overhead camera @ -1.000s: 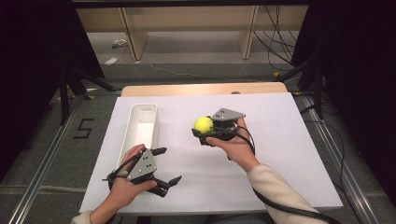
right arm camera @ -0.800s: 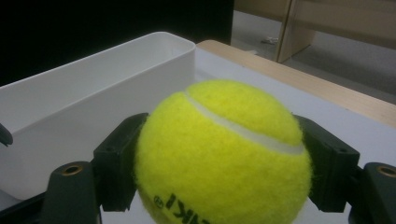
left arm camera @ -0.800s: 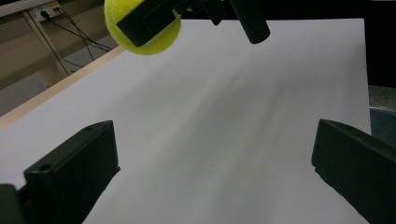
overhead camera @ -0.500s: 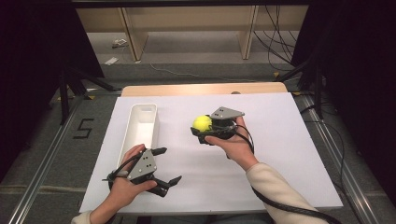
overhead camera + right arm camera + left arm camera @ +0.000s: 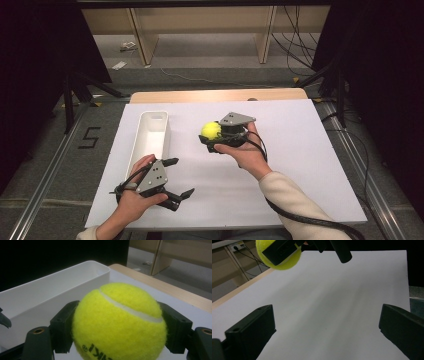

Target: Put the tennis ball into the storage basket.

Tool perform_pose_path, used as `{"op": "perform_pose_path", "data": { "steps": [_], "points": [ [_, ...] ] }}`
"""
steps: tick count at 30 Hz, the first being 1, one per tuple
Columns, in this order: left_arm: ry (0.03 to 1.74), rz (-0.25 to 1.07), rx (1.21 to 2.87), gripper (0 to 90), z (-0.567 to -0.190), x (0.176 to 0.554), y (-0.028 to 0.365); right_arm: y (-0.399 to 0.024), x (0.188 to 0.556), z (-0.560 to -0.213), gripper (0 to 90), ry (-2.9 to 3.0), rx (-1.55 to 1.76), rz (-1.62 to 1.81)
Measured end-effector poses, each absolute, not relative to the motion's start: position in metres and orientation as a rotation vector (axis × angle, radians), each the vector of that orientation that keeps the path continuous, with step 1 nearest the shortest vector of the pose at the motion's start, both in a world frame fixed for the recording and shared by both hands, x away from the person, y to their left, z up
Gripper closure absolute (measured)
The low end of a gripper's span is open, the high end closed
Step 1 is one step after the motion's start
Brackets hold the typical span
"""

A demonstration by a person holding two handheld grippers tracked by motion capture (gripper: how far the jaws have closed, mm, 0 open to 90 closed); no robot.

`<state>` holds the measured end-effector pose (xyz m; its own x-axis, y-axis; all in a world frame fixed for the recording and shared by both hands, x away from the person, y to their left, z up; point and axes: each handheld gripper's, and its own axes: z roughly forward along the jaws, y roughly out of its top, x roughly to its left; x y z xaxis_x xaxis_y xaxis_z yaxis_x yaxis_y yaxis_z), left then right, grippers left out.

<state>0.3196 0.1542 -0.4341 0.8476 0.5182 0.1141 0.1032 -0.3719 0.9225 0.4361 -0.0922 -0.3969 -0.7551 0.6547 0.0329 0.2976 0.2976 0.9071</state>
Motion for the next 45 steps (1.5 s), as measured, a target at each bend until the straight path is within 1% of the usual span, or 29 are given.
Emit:
{"op": "perform_pose_path", "data": {
  "steps": [11,45],
  "points": [
    [0.450,0.472,1.921,0.0,-0.433,0.320,0.154,-0.081,0.438,-0.393,26.1,2.244,0.836,1.440],
    [0.447,0.471,1.925,0.0,-0.433,0.319,0.154,-0.069,0.442,-0.390,26.1,2.253,0.823,1.447]
  ]
}}
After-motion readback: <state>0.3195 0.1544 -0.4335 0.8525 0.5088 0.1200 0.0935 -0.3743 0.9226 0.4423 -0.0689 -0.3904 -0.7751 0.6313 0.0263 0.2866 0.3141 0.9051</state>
